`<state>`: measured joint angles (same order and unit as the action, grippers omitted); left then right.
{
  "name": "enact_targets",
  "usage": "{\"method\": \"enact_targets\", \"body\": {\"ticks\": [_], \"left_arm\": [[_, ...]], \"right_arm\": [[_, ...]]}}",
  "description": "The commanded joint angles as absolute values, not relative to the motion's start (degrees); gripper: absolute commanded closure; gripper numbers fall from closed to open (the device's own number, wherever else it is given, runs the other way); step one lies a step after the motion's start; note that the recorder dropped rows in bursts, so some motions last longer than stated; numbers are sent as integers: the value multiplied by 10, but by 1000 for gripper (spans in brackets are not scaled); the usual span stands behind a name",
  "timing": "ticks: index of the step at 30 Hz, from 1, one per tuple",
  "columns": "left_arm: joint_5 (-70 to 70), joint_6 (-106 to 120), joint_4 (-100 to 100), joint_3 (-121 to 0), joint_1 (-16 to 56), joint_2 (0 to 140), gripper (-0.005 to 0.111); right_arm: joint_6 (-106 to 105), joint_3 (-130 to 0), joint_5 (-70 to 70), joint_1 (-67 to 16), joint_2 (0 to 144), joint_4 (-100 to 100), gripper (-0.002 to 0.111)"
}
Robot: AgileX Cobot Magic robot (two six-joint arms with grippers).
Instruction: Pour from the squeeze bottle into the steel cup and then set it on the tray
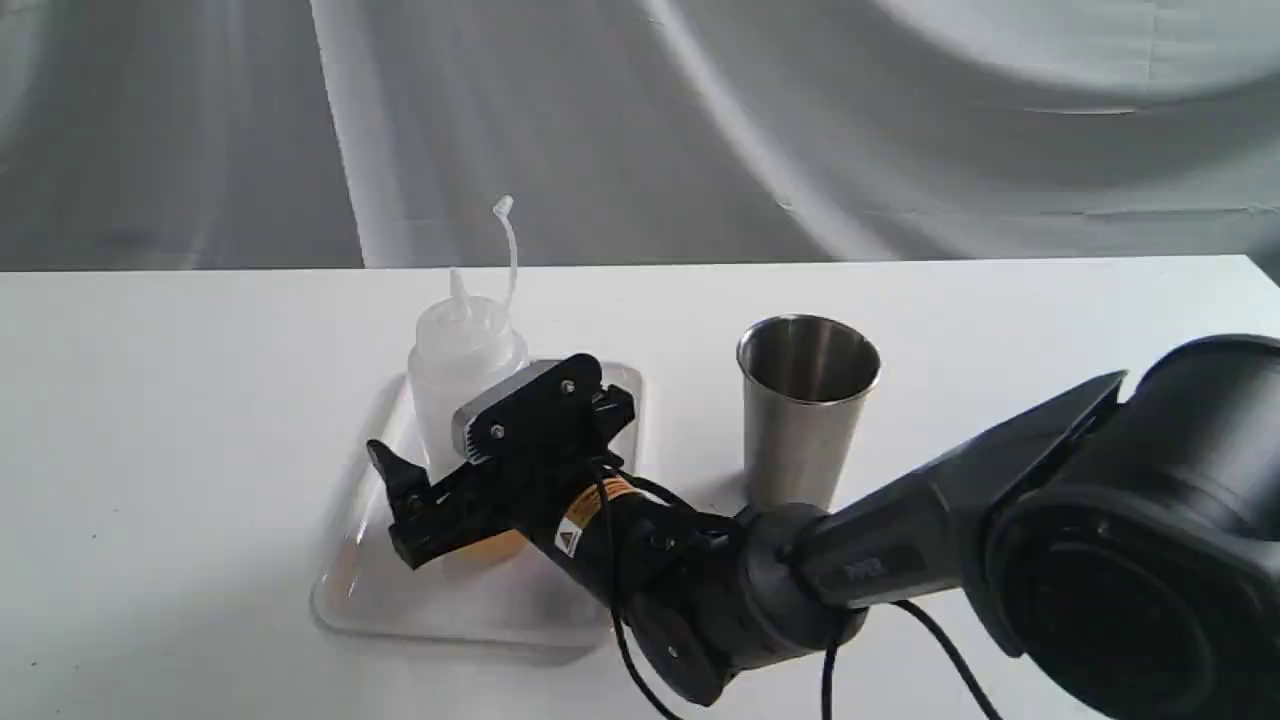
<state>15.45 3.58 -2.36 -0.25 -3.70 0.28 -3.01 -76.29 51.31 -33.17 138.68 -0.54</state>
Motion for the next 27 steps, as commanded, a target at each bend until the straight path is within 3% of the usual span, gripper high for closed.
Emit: {"method": "enact_targets", "body": {"ticks": [1, 27], "left_arm": [[152, 35, -23, 0, -33, 0, 98], [152, 35, -23, 0, -33, 0, 98]], "right_arm": [[-27, -748, 524, -335, 1379, -5, 3], [-27, -531, 589, -338, 1242, -40, 3]]}}
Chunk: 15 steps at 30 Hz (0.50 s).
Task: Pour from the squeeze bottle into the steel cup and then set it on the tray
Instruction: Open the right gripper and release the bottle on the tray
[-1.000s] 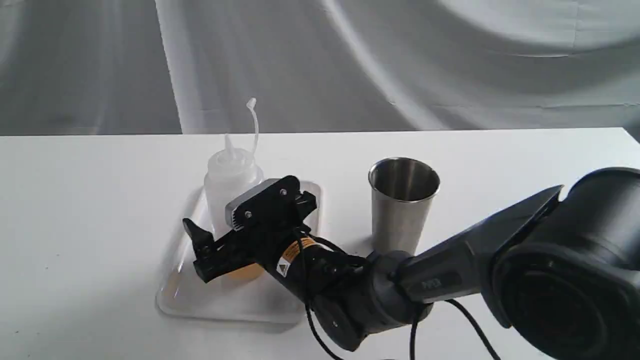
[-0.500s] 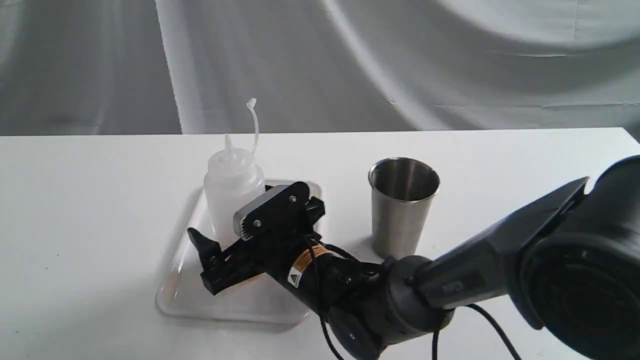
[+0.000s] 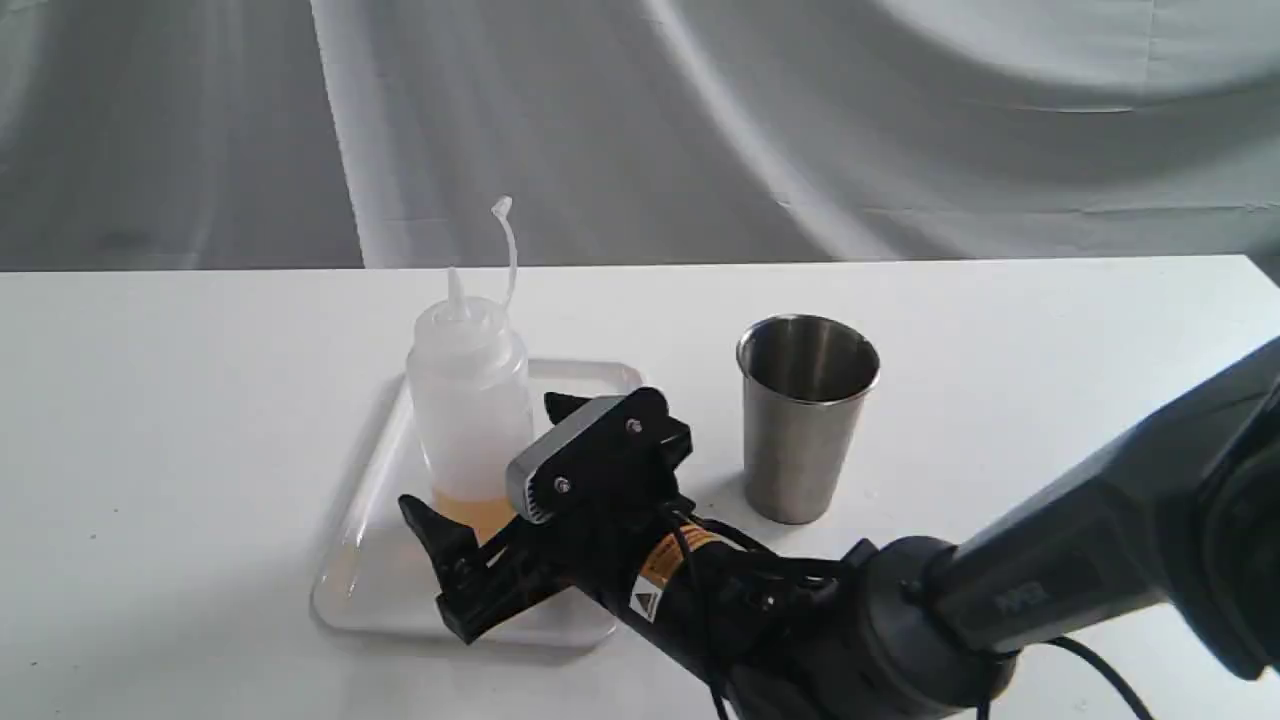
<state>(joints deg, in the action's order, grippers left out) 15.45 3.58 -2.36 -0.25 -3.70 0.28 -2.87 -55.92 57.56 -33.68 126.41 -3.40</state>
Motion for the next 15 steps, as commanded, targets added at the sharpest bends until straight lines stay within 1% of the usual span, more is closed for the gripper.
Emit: {"method": "enact_targets", "body": {"ticks": [1, 7, 15], "left_arm": [[152, 35, -23, 0, -33, 0, 98], [152, 35, -23, 0, -33, 0, 98], [152, 35, -23, 0, -33, 0, 98]], "right_arm": [[-28, -520, 592, -338, 1235, -40, 3], [-30, -453, 593, -338, 1189, -40, 3], [-30, -342, 593, -348, 1090, -40, 3]]}}
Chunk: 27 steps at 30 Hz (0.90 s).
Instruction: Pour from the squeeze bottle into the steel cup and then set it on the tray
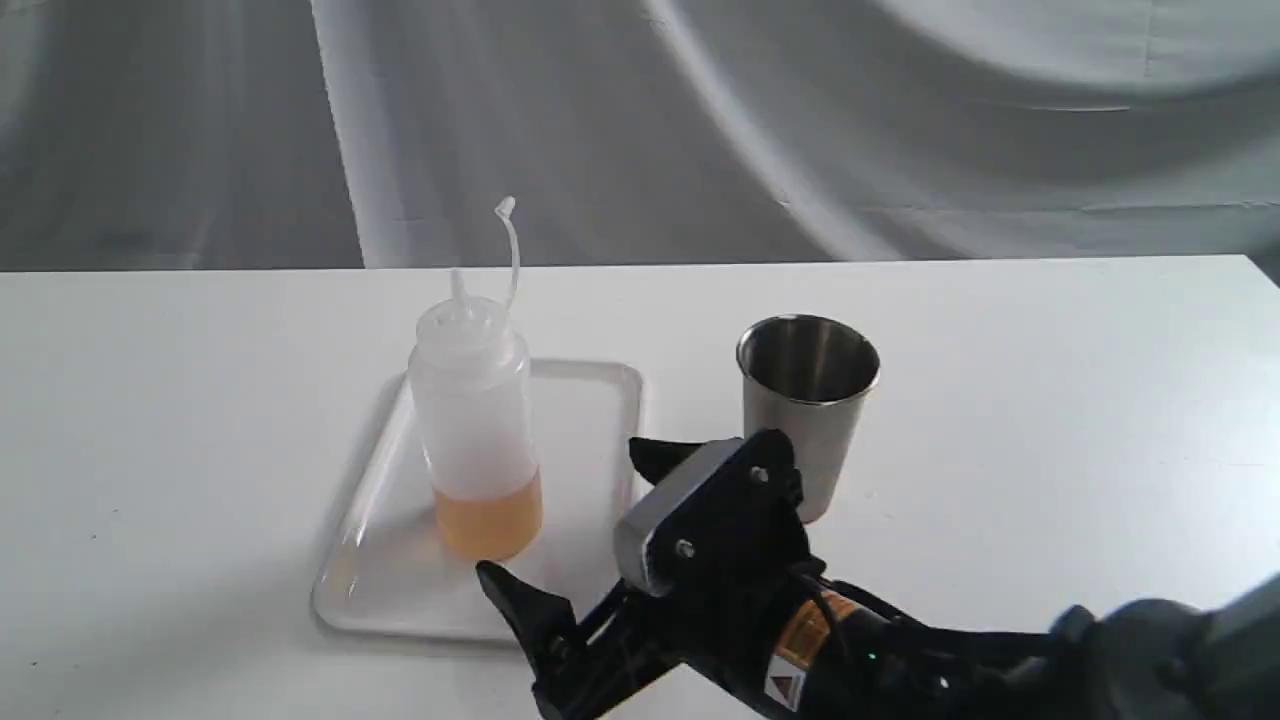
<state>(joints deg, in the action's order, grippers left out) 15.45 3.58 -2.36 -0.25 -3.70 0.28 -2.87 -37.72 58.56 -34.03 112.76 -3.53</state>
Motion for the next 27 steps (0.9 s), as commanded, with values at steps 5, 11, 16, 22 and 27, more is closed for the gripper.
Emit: {"method": "enact_targets", "body": {"ticks": [5, 11, 16, 22, 27], "left_arm": [[152, 35, -23, 0, -33, 0, 98], [152, 35, -23, 0, -33, 0, 98], [152, 35, -23, 0, -33, 0, 98], [152, 35, -23, 0, -33, 0, 98], [152, 35, -23, 0, -33, 0, 98]], "right_arm": [[-27, -279, 588, -354, 1014, -51, 3], [-27, -202, 533, -354, 907, -51, 3], [-27, -167, 410, -354, 807, -51, 3], [10, -161, 365, -354, 700, -54, 4], [21, -161, 315, -354, 616, -67, 16]]}}
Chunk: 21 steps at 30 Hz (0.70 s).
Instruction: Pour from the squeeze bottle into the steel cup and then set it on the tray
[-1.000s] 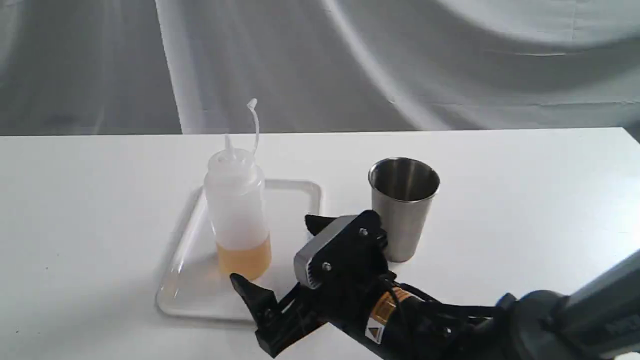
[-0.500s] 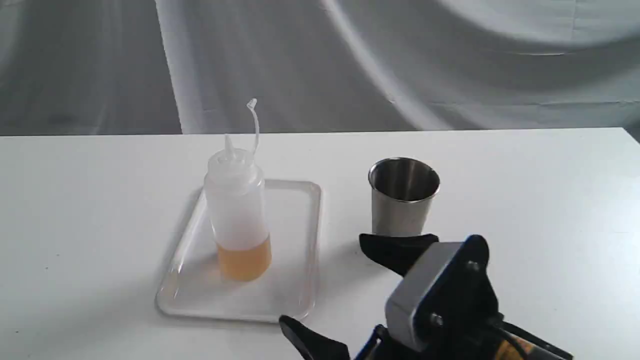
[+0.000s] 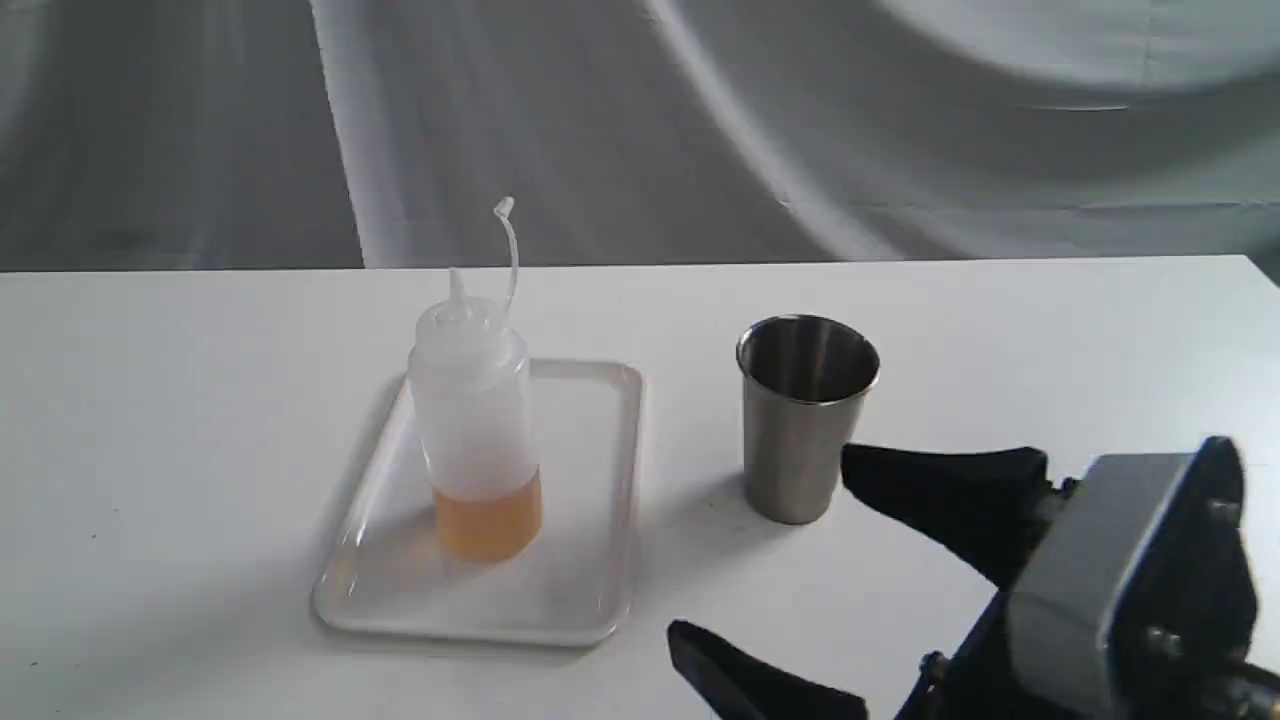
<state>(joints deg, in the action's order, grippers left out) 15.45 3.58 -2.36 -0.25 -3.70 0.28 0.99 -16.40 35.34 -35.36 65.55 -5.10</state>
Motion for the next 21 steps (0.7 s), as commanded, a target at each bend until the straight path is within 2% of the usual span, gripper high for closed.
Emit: {"method": "enact_targets", "body": {"ticks": [1, 3, 6, 10, 11, 21], "left_arm": [[152, 35, -23, 0, -33, 0, 98], [152, 35, -23, 0, -33, 0, 98], [152, 35, -23, 0, -33, 0, 98], [152, 35, -23, 0, -33, 0, 98], [152, 35, -23, 0, -33, 0, 98], [152, 35, -23, 0, -33, 0, 98]], "right_arm": [[27, -161, 295, -354, 603, -70, 20], [45, -161, 238, -354, 571, -70, 32], [48, -161, 163, -354, 525, -71, 59], [48, -161, 119, -354, 476, -71, 102], [48, -161, 113, -354, 467, -71, 108], [52, -161, 6, -354, 360, -86, 108]]}}
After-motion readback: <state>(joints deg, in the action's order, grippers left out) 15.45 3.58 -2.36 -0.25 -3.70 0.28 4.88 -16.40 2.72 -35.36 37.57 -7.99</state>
